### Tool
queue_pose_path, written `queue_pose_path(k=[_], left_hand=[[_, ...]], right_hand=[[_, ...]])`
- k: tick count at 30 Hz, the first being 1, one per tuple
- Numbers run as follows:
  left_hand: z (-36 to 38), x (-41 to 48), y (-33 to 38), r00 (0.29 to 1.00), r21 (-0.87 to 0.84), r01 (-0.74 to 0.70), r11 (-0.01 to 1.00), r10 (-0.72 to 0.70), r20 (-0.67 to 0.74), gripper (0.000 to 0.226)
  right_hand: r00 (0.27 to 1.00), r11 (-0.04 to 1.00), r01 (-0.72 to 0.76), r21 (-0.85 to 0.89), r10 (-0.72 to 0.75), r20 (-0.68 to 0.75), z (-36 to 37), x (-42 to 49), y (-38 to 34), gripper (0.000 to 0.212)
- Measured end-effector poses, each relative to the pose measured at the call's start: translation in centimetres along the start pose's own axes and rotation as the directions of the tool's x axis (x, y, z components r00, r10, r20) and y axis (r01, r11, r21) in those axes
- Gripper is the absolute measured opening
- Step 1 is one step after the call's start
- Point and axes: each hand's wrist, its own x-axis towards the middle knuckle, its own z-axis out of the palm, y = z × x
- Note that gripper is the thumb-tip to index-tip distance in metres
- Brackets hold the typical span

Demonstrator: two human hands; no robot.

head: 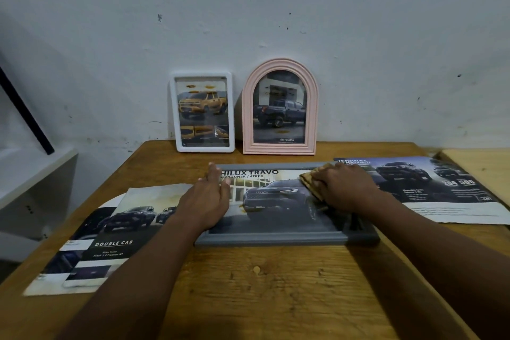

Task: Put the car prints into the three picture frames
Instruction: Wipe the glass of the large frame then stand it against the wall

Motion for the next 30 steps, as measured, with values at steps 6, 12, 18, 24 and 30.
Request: queue_pose_path(k=[6, 12, 18, 24, 30], left_hand=[[0.5, -0.1, 0.4, 0.999, -0.049, 0.034, 0.998, -0.036, -0.039, 0.064], [0.5, -0.4, 0.4, 0.997, -0.151, 0.036, 0.988, -0.046, -0.065, 0.062], [-0.5, -0.1, 0.1, 0.986, -0.357, 0.160, 0.920, -0.164, 0.019, 0.062], [-2.8, 1.2, -0.7, 0.969, -0.569, 0.246, 0.785, -0.188, 0.159, 0.056], [-1.7, 0.3, -1.0, 0.981, -0.492, 0.191, 0.849, -0.149, 0.124, 0.063]], right_hand=[[0.989, 0.979, -0.150, -0.140, 0.146, -0.035, -0.1, -0.6, -4.2, 0.025], [0.960, 0.959, -0.282, -0.041, 0.281, -0.010, -0.9, 0.5, -8.4, 0.022], [0.987, 0.982, -0.153, 0.107, 0.158, -0.035, -1.4, 1.4, -14.0, 0.029], [0.997, 0.958, 0.034, 0.284, -0.013, -0.075, -1.1, 2.6, -17.3, 0.033], [0.959, 0.911, 0.284, 0.299, -0.264, -0.106, -0.6, 2.4, -16.9, 0.031]])
